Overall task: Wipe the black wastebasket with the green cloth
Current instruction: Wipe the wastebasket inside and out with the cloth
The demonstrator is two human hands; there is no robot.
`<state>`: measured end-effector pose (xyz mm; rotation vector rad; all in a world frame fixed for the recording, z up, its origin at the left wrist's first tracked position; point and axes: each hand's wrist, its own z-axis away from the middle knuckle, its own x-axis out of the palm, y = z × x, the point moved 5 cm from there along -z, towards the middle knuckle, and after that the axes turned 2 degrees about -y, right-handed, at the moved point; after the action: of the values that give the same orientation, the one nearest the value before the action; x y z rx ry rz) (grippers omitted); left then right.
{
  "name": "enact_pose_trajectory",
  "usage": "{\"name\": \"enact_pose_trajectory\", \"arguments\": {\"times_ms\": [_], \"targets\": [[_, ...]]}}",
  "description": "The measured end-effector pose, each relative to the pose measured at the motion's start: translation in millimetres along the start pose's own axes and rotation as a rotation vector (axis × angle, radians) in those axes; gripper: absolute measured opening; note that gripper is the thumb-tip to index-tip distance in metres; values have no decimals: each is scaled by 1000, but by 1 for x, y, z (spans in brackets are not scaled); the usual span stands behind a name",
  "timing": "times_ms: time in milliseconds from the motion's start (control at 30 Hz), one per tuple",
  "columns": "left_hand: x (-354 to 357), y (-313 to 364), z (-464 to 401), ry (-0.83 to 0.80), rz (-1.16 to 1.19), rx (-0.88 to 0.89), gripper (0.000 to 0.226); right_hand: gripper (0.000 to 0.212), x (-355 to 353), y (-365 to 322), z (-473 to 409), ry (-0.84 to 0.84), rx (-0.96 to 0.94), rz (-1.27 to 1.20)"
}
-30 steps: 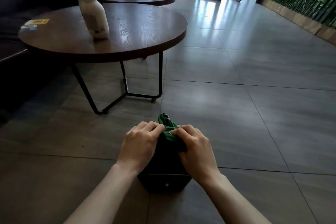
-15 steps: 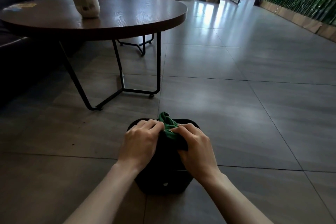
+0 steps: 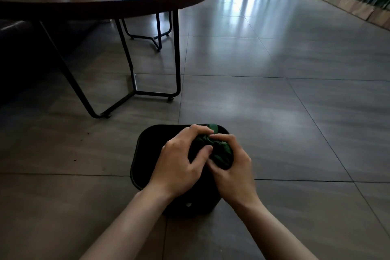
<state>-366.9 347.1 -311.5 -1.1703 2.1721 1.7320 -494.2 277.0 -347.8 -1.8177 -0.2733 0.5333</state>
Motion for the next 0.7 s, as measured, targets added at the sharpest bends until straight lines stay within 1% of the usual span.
{"name": "enact_pose_trajectory", "arguments": {"times_ms": [67, 100, 167, 200, 300, 367, 433, 467, 567, 600, 700], "targets": [[-1, -11, 9, -42, 83, -16, 40, 38, -6, 10, 5, 41, 31, -46], [-3, -19, 16, -44, 67, -23, 45, 34, -9, 14, 8, 59, 37, -54], [-10, -41, 33, -61, -84, -50, 54, 29, -15, 17, 8, 98, 42, -78], [-13, -52, 42, -105, -180, -73, 60, 27, -18, 16, 7, 107, 43, -96], [-14, -81, 62, -330, -466, -128, 85, 23, -26, 6, 2, 117, 2, -172], [-10, -92, 66, -456, -617, -128, 93, 22, -35, -3, -1, 145, -27, -211], [-6, -96, 70, -507, -713, -113, 86, 20, -47, -13, -3, 200, -60, -259], [-5, -95, 70, -506, -747, -108, 75, 20, -54, -18, -5, 239, -72, -292], [-7, -90, 69, -468, -809, -112, 30, 19, -79, -27, -10, 320, -64, -407], [-8, -86, 69, -470, -837, -117, 21, 19, -86, -28, -11, 325, -60, -462], [-10, -74, 68, -475, -845, -115, 19, 17, -105, -27, -13, 321, -45, -593]]}}
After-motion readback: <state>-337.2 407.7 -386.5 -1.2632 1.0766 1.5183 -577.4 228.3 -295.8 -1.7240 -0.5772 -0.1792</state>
